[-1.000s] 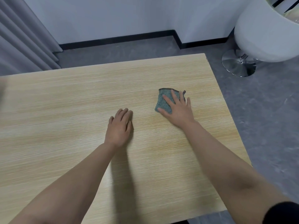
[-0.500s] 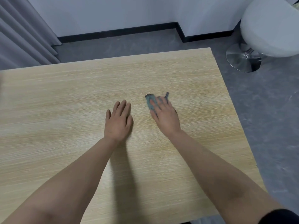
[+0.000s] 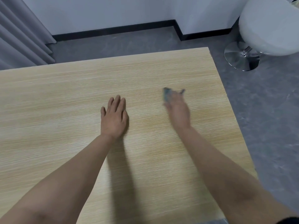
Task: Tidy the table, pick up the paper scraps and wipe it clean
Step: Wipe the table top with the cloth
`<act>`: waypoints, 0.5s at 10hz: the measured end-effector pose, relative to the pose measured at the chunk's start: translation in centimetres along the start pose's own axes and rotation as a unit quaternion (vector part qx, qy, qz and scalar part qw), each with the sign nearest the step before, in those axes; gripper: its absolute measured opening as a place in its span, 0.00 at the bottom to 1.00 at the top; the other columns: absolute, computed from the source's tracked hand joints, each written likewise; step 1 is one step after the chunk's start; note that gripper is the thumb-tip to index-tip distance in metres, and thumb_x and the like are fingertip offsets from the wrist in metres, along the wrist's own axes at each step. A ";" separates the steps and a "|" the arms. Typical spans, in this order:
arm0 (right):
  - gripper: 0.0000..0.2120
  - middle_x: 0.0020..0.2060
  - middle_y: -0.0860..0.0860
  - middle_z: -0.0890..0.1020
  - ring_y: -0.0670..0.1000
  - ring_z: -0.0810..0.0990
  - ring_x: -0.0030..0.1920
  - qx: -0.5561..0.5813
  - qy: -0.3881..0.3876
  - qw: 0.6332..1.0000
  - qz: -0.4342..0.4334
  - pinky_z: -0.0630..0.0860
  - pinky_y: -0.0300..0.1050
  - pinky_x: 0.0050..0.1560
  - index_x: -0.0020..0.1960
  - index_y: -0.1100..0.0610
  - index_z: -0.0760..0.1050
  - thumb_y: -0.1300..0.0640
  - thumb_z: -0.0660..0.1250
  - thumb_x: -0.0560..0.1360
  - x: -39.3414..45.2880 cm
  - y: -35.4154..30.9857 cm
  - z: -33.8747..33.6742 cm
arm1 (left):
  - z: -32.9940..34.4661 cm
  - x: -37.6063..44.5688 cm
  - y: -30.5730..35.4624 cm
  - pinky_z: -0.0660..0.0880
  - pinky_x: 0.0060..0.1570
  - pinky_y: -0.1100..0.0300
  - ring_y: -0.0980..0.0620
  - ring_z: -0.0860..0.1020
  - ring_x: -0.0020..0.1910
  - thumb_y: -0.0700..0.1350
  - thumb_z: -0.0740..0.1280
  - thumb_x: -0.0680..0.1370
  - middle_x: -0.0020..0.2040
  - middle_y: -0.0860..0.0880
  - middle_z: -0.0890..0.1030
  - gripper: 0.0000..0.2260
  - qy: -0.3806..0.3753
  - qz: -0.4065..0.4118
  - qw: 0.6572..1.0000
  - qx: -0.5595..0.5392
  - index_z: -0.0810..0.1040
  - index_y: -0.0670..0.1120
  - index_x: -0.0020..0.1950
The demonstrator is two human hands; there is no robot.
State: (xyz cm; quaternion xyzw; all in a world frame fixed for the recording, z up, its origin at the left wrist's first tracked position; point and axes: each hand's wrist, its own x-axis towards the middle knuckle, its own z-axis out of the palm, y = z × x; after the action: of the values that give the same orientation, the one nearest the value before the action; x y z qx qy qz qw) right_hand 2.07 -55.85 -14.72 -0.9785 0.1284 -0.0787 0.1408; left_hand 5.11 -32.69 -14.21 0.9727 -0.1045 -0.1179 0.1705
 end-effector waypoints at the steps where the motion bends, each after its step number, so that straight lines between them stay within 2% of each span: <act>1: 0.18 0.67 0.60 0.71 0.59 0.69 0.67 0.072 -0.126 0.959 -0.244 0.57 0.51 0.73 0.68 0.64 0.69 0.63 0.58 0.79 -2.9 -5.0 1.8 | 0.3 0.1 -0.2 0.43 0.73 0.47 0.52 0.46 0.77 0.47 0.49 0.82 0.78 0.51 0.51 0.22 0.006 -0.003 1.000 0.015 0.55 0.48 0.77; 2: 0.19 0.67 0.58 0.72 0.56 0.67 0.69 0.057 -0.086 0.947 -0.305 0.54 0.44 0.72 0.66 0.62 0.72 0.60 0.65 0.77 -0.1 -1.4 1.5 | 0.3 0.3 -0.3 0.43 0.73 0.47 0.52 0.47 0.77 0.46 0.51 0.82 0.78 0.51 0.53 0.22 0.024 0.002 1.000 0.007 0.56 0.48 0.77; 3: 0.21 0.73 0.57 0.62 0.56 0.57 0.74 -0.005 -0.074 0.988 -0.135 0.50 0.46 0.73 0.73 0.59 0.63 0.56 0.57 0.81 2.6 2.4 0.2 | 0.4 0.5 -0.3 0.44 0.74 0.47 0.53 0.48 0.77 0.45 0.52 0.82 0.77 0.51 0.55 0.22 0.049 -0.017 0.999 -0.013 0.58 0.48 0.76; 4: 0.21 0.72 0.61 0.62 0.60 0.58 0.73 0.008 -0.011 1.000 -0.011 0.54 0.54 0.73 0.71 0.63 0.64 0.56 0.56 0.80 4.6 4.4 0.5 | 0.3 1.3 -0.5 0.44 0.73 0.47 0.52 0.49 0.77 0.45 0.52 0.81 0.77 0.51 0.55 0.22 0.051 -0.026 0.998 -0.009 0.58 0.48 0.76; 5: 0.19 0.70 0.63 0.66 0.62 0.63 0.71 0.047 -0.003 0.999 -0.005 0.57 0.54 0.72 0.69 0.66 0.66 0.60 0.57 0.80 4.4 -0.5 2.1 | -0.2 2.4 -0.7 0.46 0.73 0.46 0.51 0.49 0.77 0.45 0.53 0.81 0.77 0.50 0.56 0.22 0.055 -0.019 0.998 0.009 0.59 0.47 0.76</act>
State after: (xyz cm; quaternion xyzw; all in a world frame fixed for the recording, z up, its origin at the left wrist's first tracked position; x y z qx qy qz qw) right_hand 6.81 -56.10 -16.02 -0.9717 0.1191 -0.0826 0.1867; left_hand 7.54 -32.54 -14.77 0.9809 -0.0777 -0.0669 0.1652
